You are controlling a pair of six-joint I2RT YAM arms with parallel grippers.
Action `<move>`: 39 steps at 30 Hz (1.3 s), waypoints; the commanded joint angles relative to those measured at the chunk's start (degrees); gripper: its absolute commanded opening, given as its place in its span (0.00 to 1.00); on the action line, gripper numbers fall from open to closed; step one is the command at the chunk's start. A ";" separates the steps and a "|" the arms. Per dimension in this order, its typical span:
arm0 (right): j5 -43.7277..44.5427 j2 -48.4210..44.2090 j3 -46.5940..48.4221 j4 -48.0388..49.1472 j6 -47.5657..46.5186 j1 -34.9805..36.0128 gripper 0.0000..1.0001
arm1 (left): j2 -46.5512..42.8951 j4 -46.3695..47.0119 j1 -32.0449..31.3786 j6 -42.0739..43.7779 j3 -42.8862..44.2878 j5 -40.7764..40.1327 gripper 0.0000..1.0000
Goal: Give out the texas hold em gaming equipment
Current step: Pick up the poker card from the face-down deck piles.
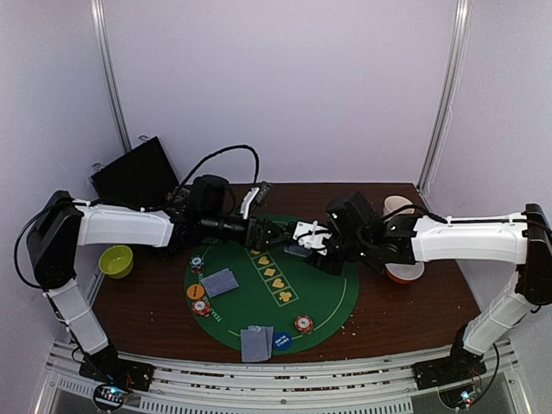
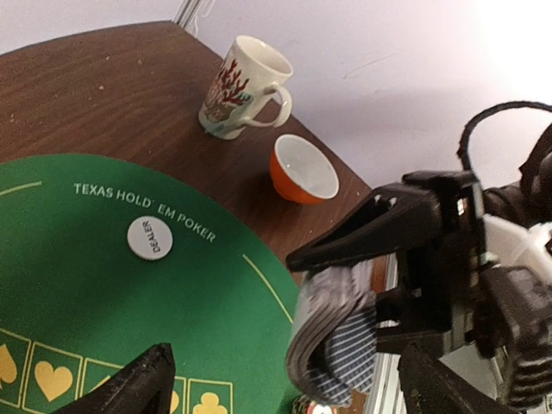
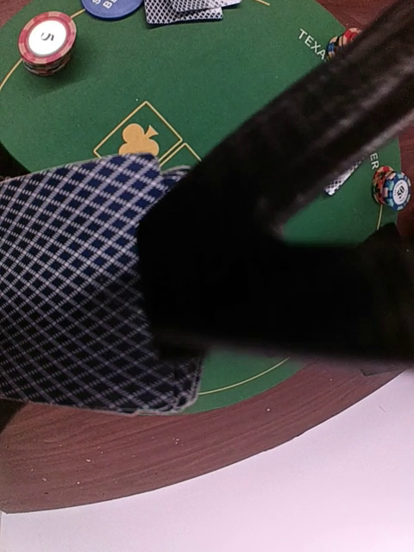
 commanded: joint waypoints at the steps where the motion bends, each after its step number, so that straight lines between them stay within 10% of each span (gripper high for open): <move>1: -0.39 1.01 1.78 0.70 0.56 0.50 0.50 | -0.14 7.63 0.18 -1.34 0.91 2.20 0.94; 14: -0.07 1.76 3.34 0.78 0.61 1.02 0.50 | 3.51 -3.21 -2.45 5.67 6.89 -5.73 0.85; 21: 0.68 0.92 3.01 0.63 0.70 1.02 0.50 | 1.29 -8.29 -2.45 9.23 7.02 -10.79 0.56; 32: 1.80 0.38 2.92 -0.23 0.63 1.02 0.50 | -2.54 -9.31 -2.10 11.16 4.91 -11.46 0.38; 39: 2.31 0.24 2.86 -0.38 0.69 0.99 0.50 | -4.56 -10.54 -2.10 12.20 4.54 -10.69 0.03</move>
